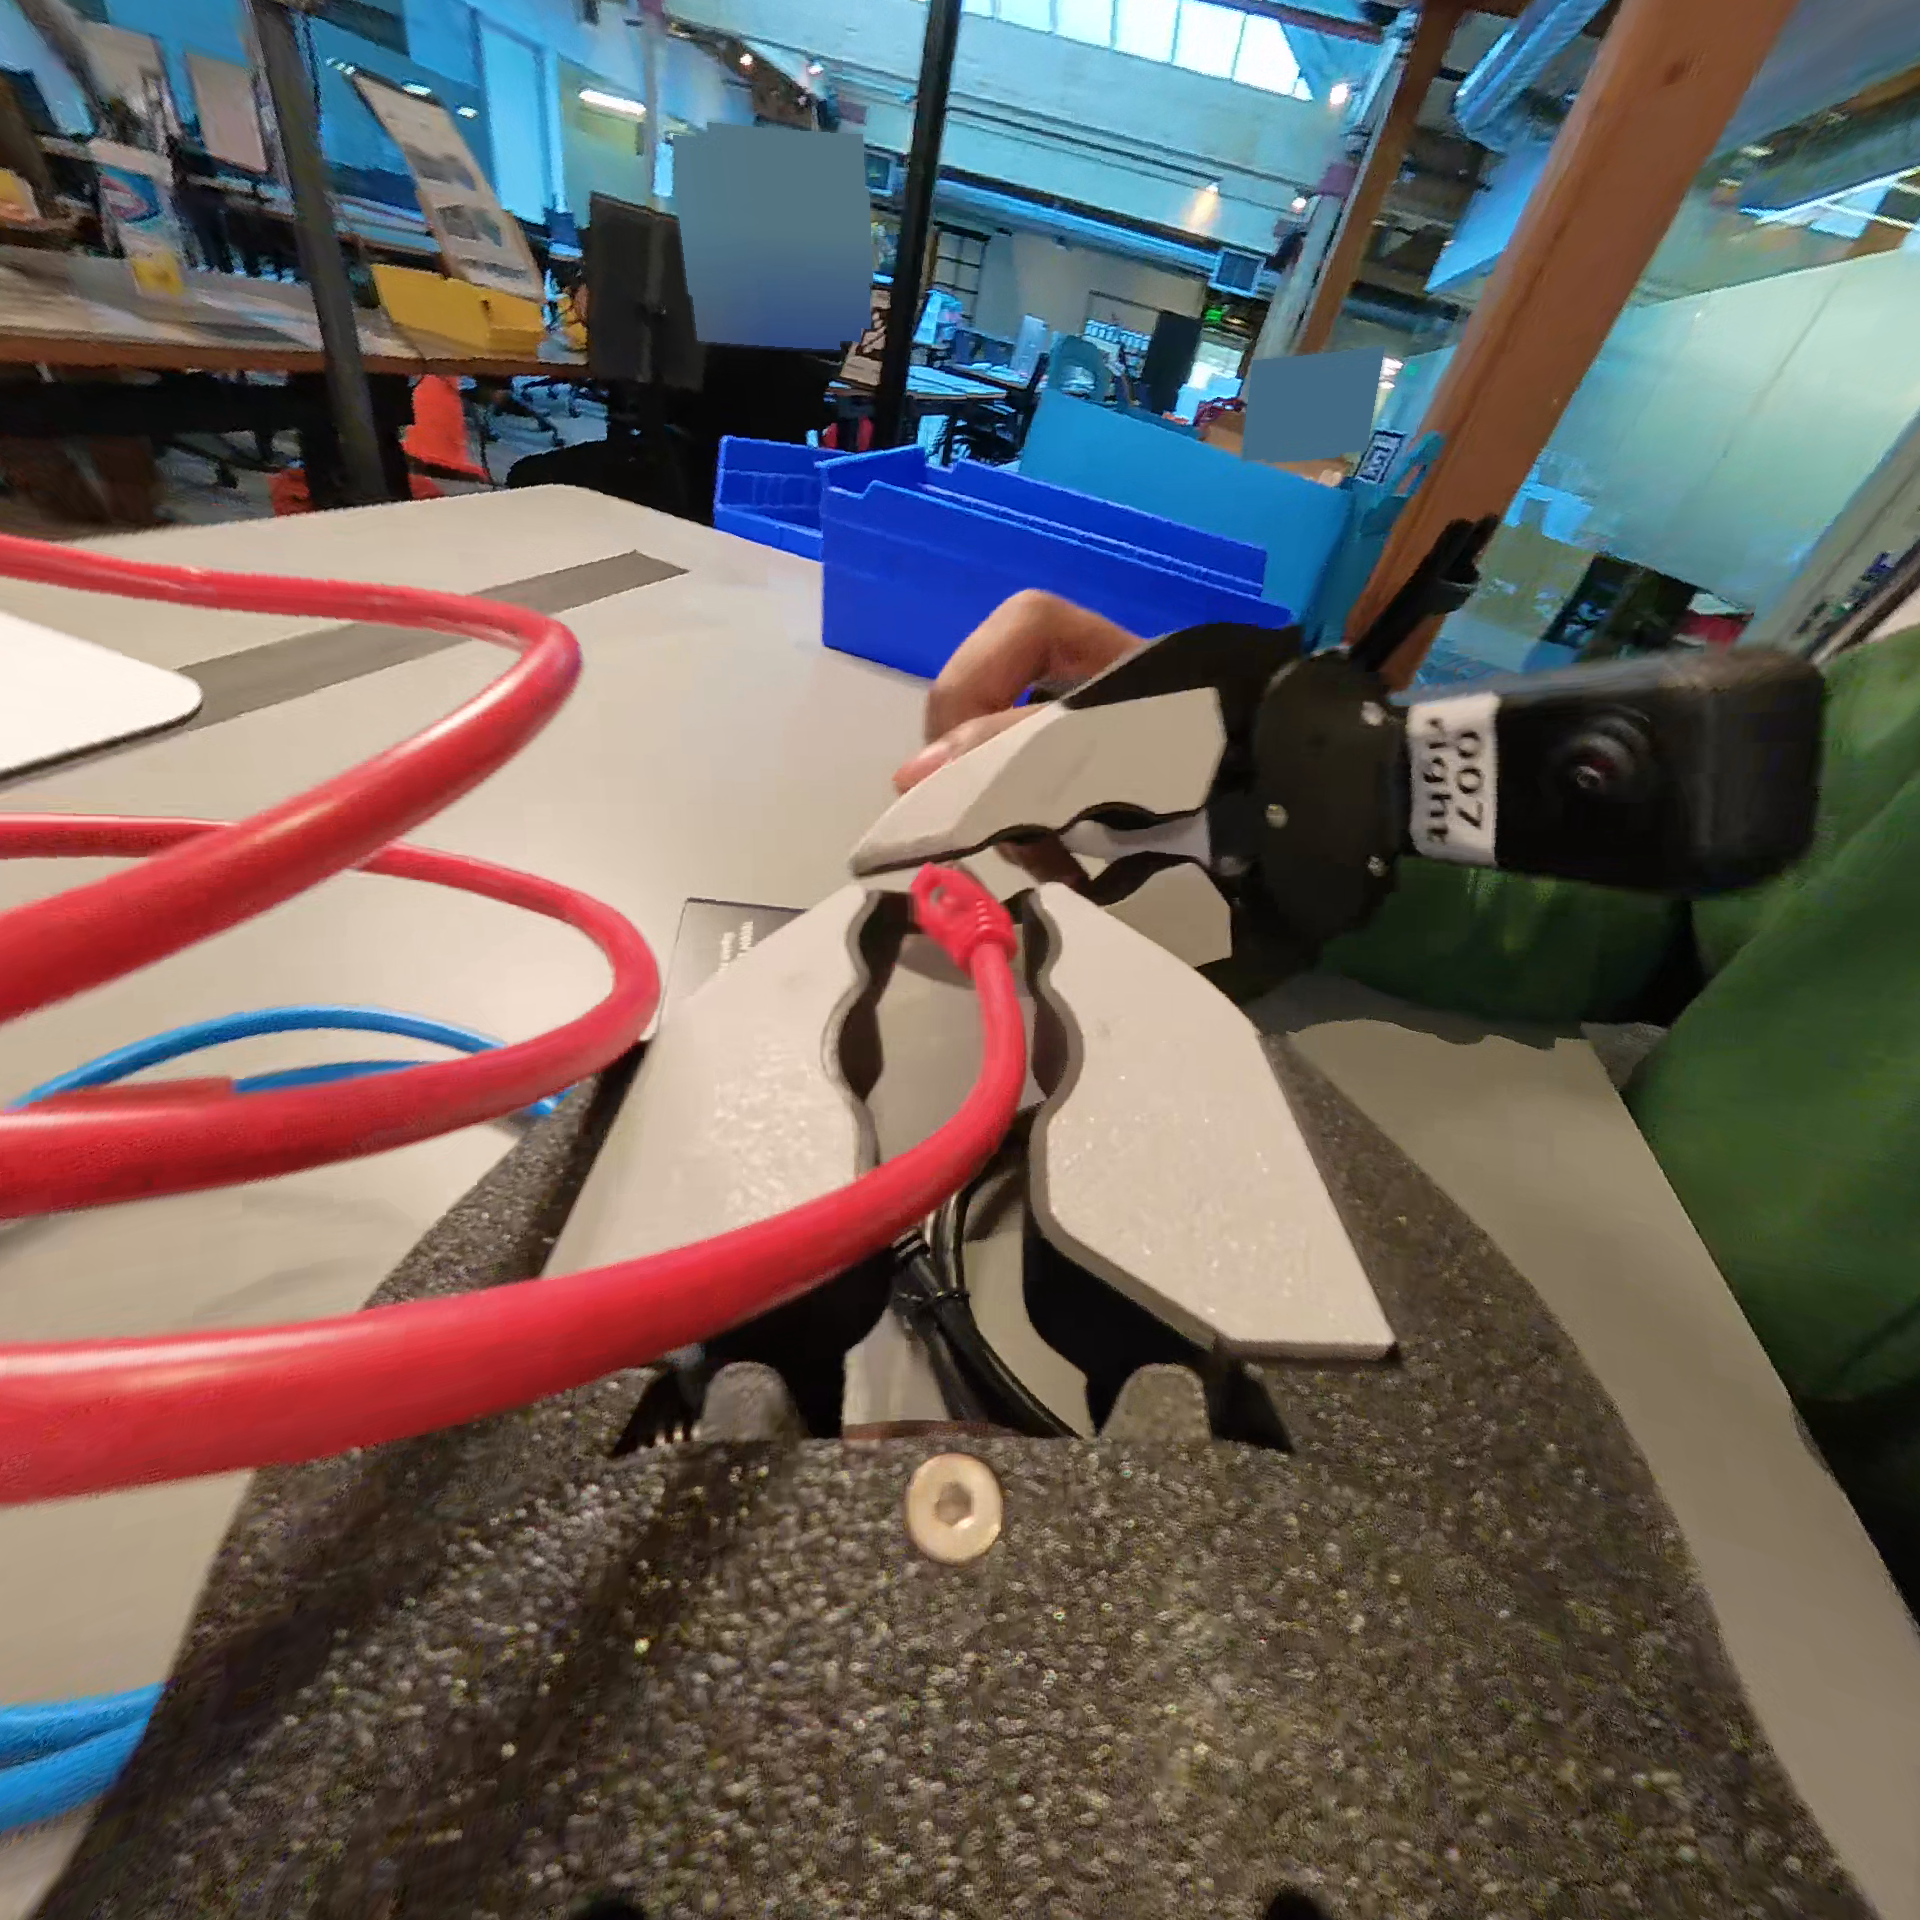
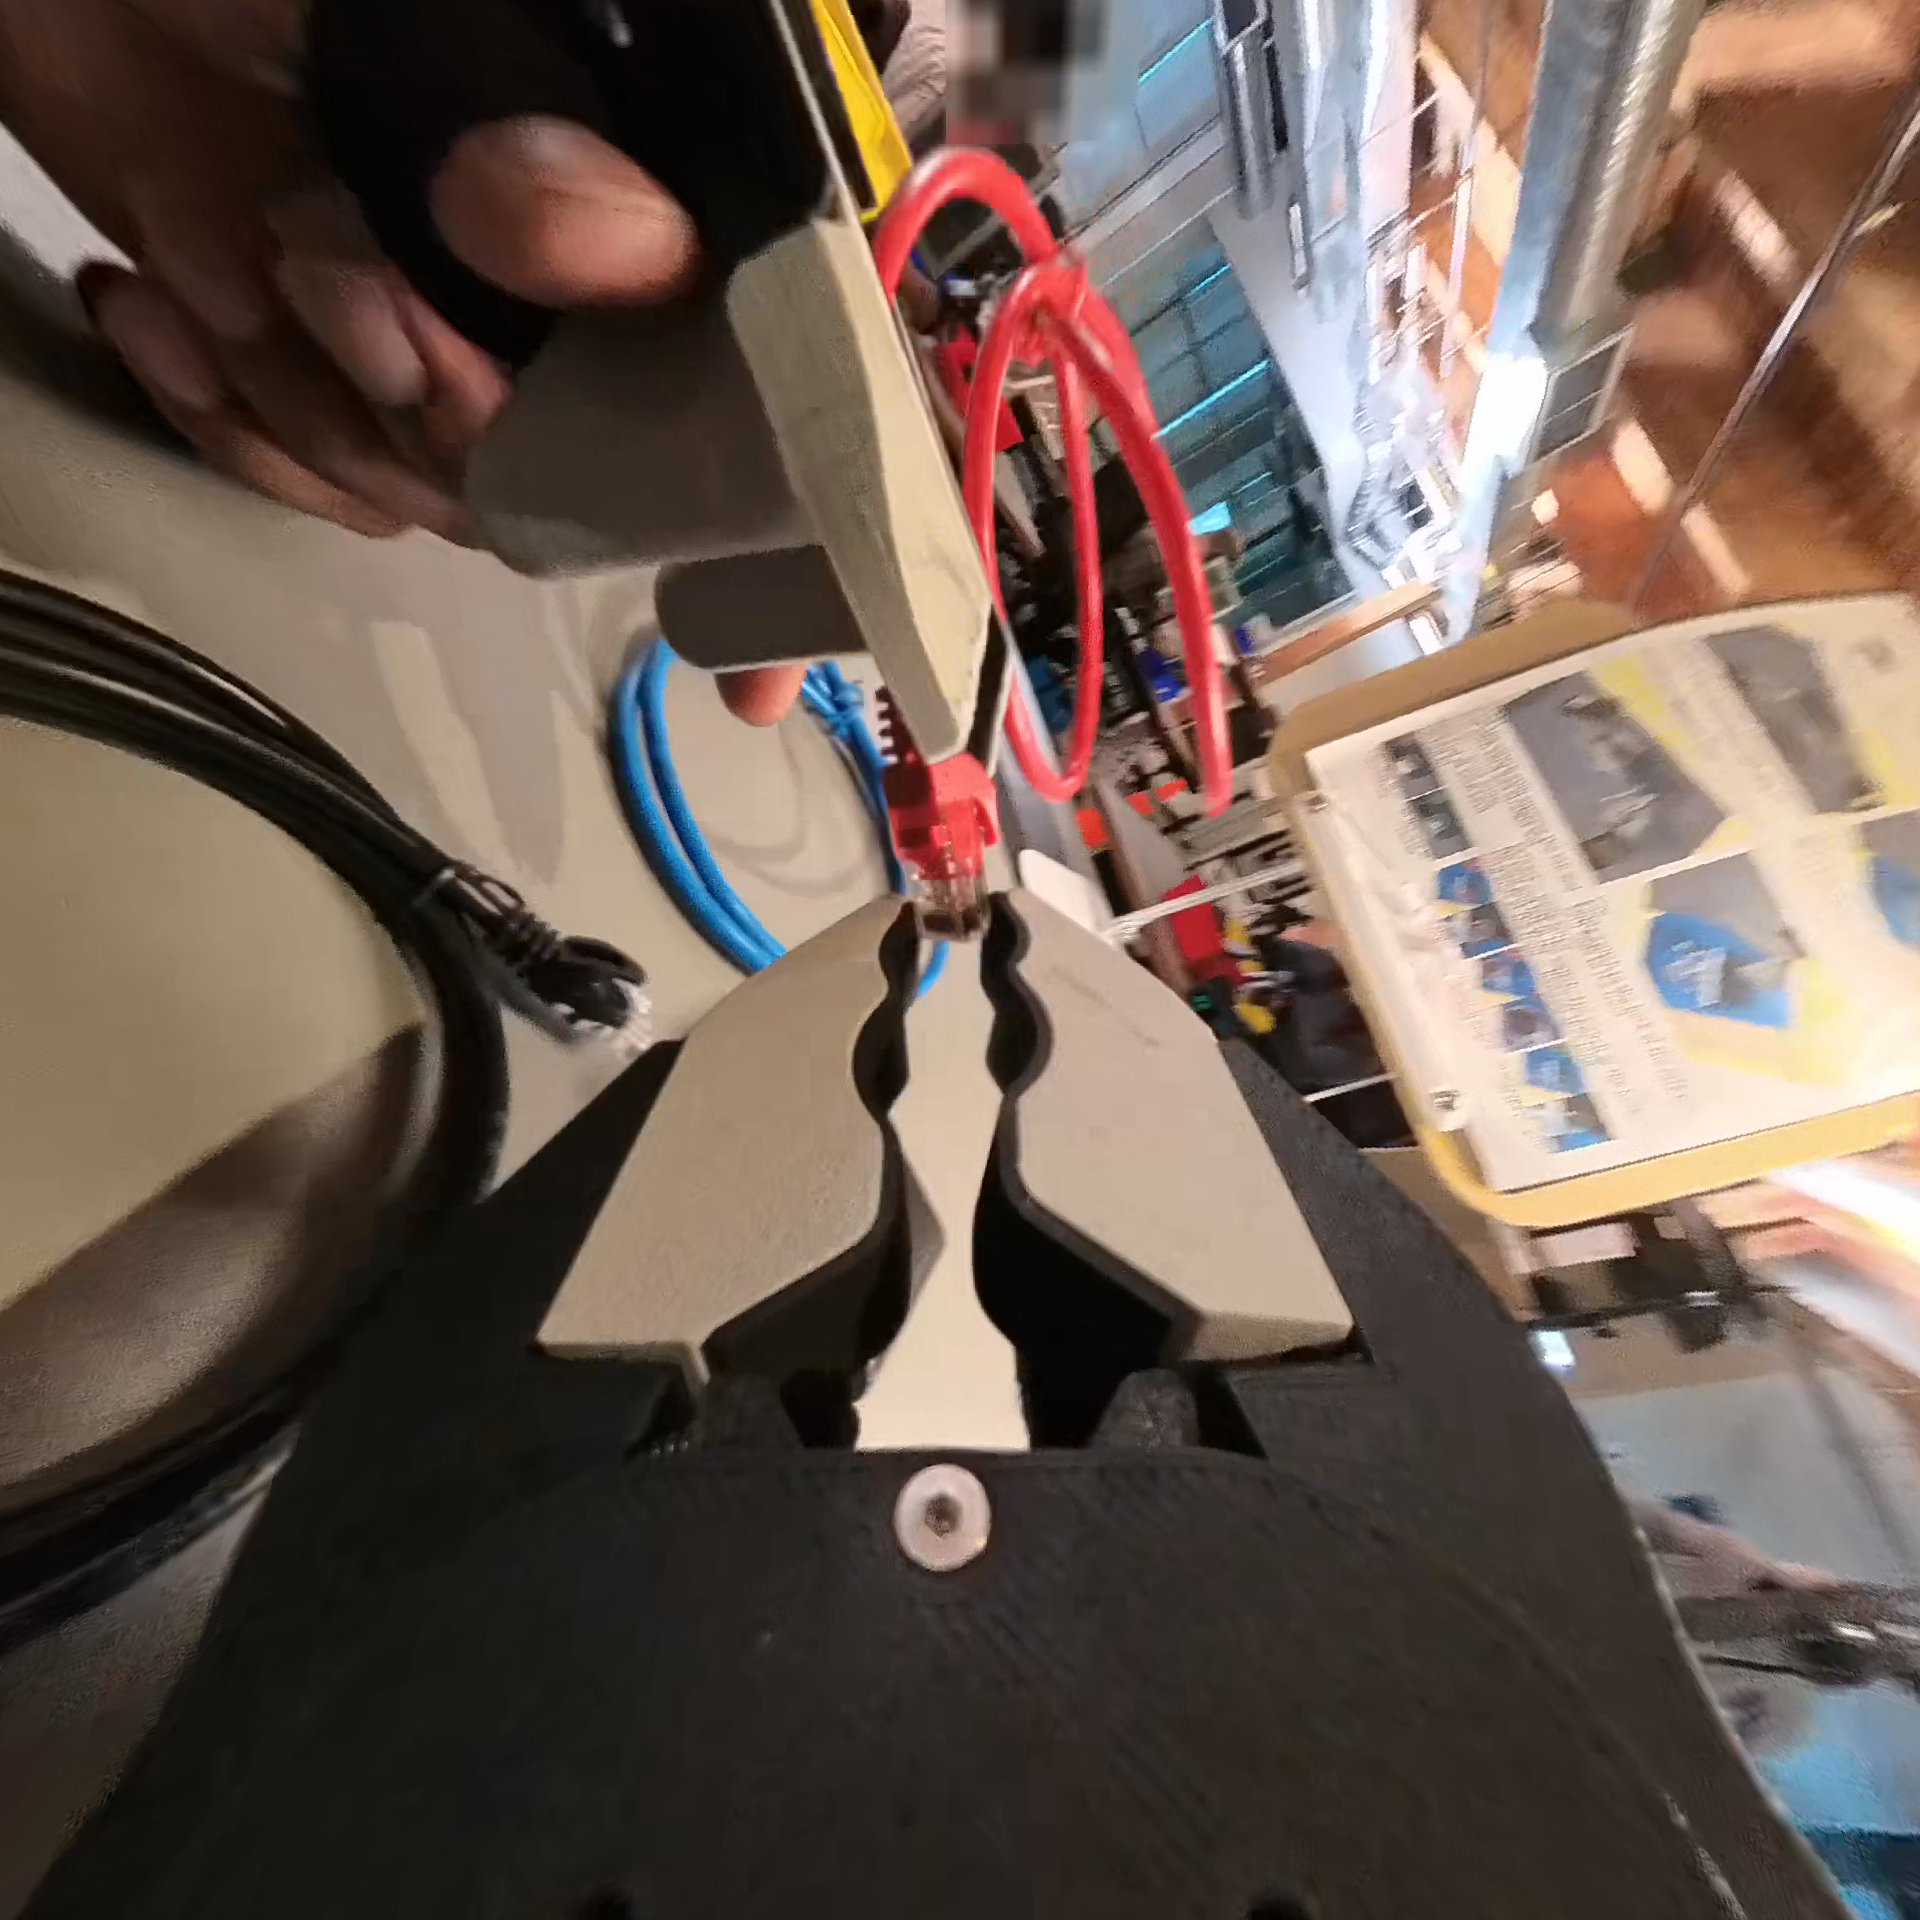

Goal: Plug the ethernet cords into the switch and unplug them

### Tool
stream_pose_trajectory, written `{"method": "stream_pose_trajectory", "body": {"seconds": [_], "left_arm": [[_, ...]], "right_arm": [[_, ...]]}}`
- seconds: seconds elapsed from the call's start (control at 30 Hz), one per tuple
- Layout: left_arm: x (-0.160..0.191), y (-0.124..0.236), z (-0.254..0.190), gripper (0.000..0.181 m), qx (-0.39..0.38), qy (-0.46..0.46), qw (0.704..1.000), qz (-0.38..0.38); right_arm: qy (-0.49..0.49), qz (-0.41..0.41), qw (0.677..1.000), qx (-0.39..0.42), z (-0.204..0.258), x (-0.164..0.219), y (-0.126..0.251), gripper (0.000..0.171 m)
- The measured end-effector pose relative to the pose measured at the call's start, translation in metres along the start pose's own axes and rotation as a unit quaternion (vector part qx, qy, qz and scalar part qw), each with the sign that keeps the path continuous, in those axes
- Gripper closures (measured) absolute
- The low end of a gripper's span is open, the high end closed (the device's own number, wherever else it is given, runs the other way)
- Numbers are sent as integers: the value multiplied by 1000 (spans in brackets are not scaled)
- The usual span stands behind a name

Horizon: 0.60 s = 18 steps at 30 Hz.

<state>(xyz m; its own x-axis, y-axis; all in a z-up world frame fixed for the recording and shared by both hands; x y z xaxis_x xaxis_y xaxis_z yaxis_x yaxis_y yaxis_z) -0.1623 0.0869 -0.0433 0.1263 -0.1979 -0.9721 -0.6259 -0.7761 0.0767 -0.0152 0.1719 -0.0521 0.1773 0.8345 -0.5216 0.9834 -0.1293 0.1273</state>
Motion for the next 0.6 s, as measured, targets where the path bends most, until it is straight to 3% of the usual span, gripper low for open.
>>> {"method": "stream_pose_trajectory", "body": {"seconds": [0.1,0.33,0.5,0.6], "left_arm": [[1,-1,4,149,-6,27,1000,7],[5,-4,7,157,34,113,993,11],[9,-4,10,167,68,159,985,12],[8,-3,10,166,62,145,987,9]], "right_arm": [[71,2,997,42,1,-4,2,159],[166,0,983,73,8,-6,1,160],[185,1,980,76,10,-5,-1,160],[124,-5,990,65,8,-5,-1,159]]}}
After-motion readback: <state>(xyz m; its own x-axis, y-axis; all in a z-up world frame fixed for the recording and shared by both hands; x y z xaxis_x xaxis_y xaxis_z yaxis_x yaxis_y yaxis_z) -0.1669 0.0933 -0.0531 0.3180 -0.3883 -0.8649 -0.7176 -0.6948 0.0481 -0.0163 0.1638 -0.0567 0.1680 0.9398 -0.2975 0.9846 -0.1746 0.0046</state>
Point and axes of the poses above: each gripper's, where its closed fingertips meet, y back along the fingers, x out of its underside, z = x × y across the jaws, the point moved 10 cm from there along y, back along the fingers
